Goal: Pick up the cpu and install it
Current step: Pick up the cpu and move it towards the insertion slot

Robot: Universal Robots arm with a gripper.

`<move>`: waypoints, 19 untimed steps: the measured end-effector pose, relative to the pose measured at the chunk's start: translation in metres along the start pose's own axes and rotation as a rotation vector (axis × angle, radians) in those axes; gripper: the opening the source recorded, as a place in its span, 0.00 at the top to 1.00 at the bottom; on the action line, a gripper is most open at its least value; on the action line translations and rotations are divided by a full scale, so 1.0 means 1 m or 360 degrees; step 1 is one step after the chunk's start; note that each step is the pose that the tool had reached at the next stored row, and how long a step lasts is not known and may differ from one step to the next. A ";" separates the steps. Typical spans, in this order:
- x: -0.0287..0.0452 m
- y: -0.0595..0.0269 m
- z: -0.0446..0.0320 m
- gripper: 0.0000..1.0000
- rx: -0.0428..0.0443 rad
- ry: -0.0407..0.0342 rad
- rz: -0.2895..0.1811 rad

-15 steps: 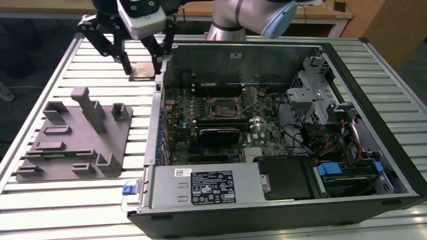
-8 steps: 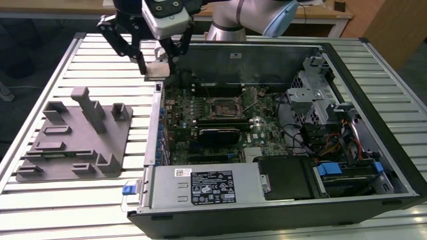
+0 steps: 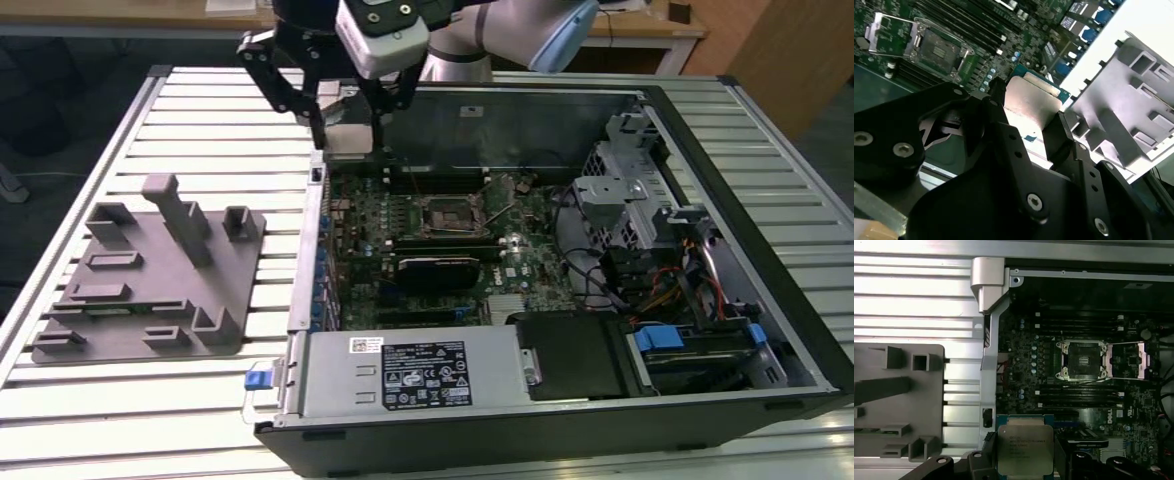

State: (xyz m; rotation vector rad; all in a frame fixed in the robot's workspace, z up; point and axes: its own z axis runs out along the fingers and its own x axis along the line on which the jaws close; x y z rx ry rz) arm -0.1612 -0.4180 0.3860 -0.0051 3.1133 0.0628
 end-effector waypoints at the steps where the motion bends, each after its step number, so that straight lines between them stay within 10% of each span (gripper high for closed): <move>1: -0.0034 0.0000 0.0001 0.46 0.0000 0.0000 0.0000; 19: -0.0470 0.0065 0.0077 0.46 0.0000 0.0000 0.0000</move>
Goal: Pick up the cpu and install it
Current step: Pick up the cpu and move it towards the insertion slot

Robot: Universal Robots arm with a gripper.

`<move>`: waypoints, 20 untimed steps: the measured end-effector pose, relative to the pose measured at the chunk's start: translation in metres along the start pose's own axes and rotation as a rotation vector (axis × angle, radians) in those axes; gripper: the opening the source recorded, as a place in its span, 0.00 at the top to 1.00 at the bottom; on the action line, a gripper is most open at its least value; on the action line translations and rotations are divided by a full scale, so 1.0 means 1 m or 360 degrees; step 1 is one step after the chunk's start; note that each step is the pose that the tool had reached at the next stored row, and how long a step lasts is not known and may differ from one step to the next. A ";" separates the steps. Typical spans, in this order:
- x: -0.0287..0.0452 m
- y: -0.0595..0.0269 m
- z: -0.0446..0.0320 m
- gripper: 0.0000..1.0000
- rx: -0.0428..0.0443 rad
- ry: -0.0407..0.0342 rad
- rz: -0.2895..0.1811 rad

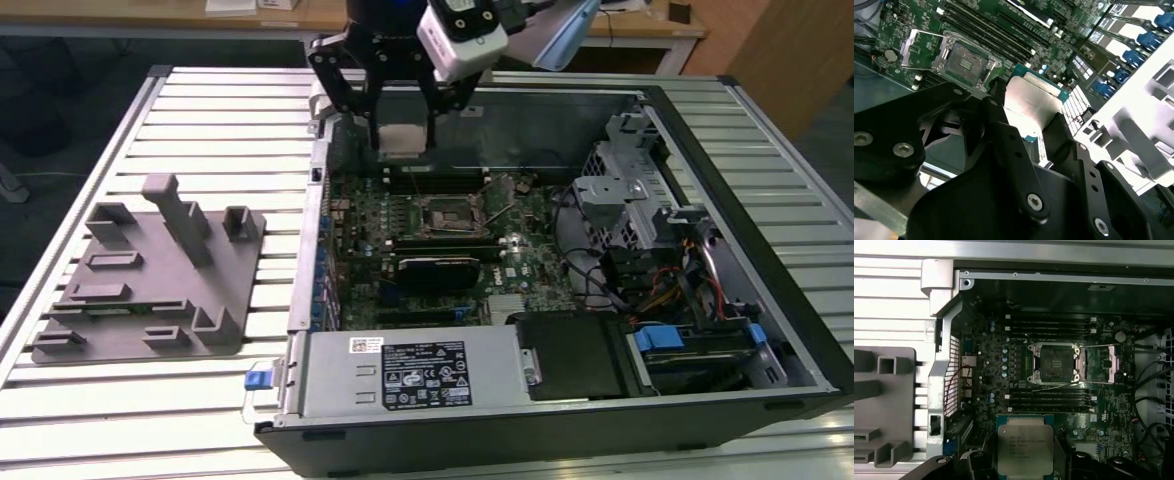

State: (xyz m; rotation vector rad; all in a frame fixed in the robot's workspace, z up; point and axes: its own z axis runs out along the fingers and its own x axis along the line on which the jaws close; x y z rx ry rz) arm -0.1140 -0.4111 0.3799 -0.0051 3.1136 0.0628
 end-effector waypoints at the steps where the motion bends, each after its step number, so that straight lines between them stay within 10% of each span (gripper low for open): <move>1: -0.0010 0.0005 0.0010 0.46 0.0000 0.0000 0.0000; 20: -0.0151 0.0135 0.0220 0.46 0.0000 0.0001 0.0000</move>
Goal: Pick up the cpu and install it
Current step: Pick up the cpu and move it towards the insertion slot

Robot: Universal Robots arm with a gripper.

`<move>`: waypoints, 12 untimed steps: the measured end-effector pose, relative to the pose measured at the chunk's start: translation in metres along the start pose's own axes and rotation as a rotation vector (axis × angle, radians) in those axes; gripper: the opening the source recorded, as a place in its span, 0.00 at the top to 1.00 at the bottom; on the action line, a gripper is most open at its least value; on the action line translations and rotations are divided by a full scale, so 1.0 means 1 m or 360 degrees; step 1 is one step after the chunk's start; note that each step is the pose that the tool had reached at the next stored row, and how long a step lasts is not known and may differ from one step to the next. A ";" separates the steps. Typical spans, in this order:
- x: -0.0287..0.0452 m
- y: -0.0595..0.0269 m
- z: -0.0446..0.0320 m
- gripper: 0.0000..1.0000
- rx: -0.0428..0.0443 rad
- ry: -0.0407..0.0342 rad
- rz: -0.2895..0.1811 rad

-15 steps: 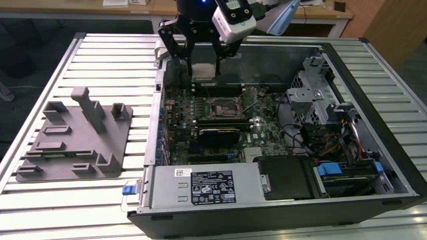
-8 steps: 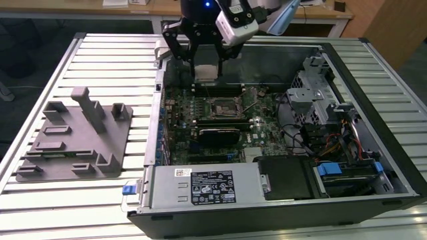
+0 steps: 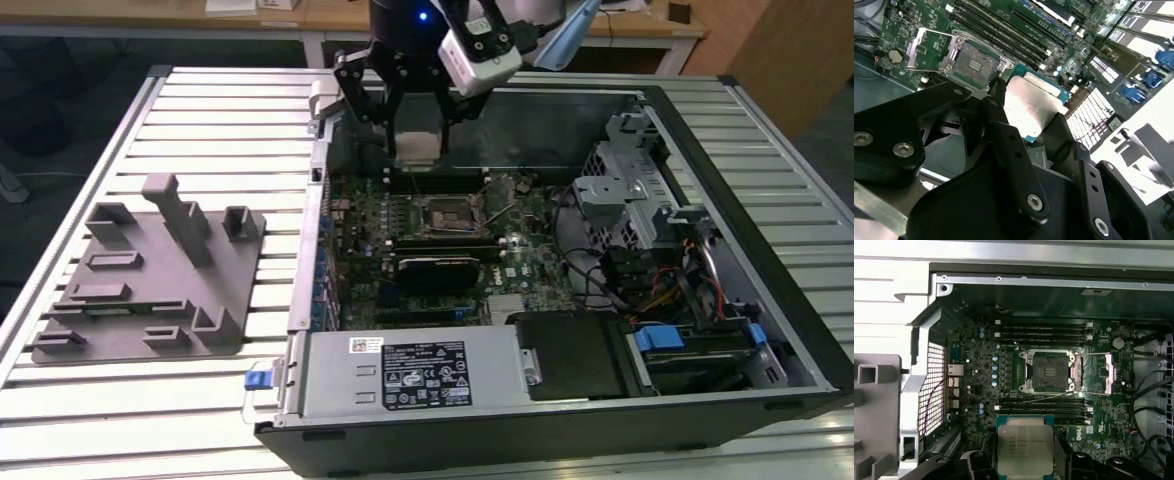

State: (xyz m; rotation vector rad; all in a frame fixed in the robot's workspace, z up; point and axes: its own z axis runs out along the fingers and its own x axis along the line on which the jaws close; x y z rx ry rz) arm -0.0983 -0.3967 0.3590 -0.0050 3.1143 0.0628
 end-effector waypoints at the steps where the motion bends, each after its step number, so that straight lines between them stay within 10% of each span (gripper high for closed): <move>1: -0.0006 0.0007 0.0011 0.46 0.0000 0.0000 0.0000; 12: -0.0078 0.0073 0.0144 0.46 0.0003 0.0002 0.0000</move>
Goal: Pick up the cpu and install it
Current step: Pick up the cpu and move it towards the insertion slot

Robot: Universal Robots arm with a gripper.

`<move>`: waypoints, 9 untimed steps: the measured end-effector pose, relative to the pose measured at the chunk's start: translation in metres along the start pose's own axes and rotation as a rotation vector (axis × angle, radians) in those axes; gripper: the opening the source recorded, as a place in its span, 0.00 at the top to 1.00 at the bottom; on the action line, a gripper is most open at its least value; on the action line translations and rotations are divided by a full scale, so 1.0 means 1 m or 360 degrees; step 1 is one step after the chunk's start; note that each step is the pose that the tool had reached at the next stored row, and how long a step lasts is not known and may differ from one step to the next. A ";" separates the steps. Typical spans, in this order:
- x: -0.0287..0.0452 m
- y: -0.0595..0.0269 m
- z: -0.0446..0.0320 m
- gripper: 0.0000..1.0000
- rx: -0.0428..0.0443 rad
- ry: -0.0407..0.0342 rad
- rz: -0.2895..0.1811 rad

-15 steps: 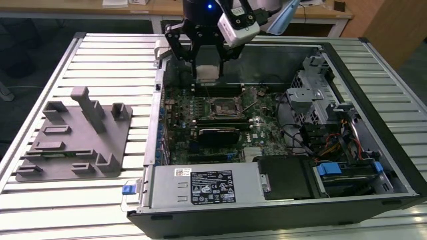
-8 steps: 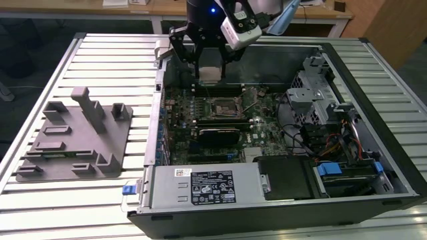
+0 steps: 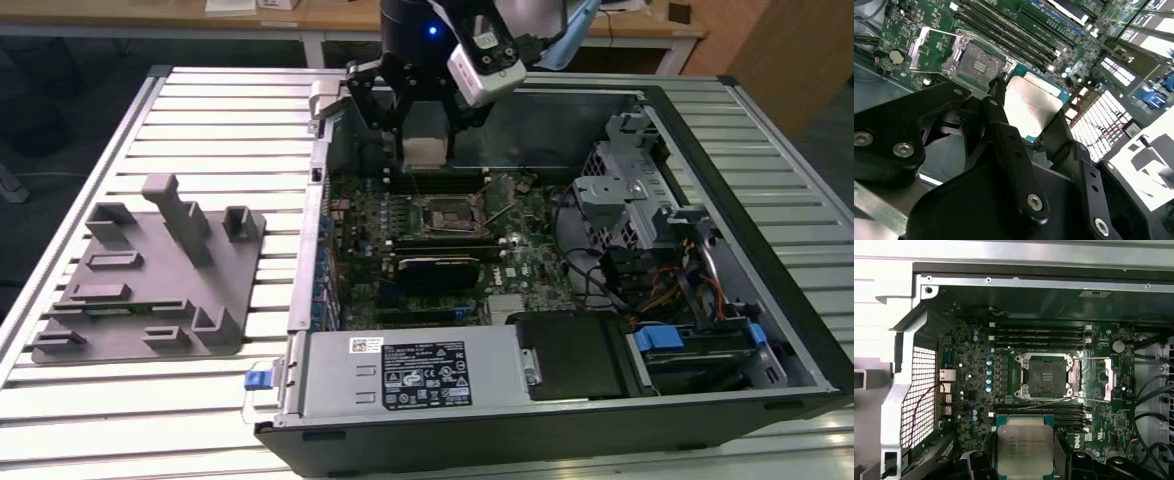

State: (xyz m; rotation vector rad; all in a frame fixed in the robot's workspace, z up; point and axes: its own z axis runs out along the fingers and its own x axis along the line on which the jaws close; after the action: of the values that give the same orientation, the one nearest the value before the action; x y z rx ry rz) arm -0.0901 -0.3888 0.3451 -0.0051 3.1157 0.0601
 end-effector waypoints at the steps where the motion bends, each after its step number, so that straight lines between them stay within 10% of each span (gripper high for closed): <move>1: -0.0008 0.0008 0.0013 0.46 0.0000 0.0000 0.0000; 9: -0.0083 0.0081 0.0098 0.46 0.0001 0.0001 0.0000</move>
State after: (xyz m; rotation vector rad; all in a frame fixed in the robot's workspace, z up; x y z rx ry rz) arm -0.0816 -0.3804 0.3359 -0.0051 3.1166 0.0590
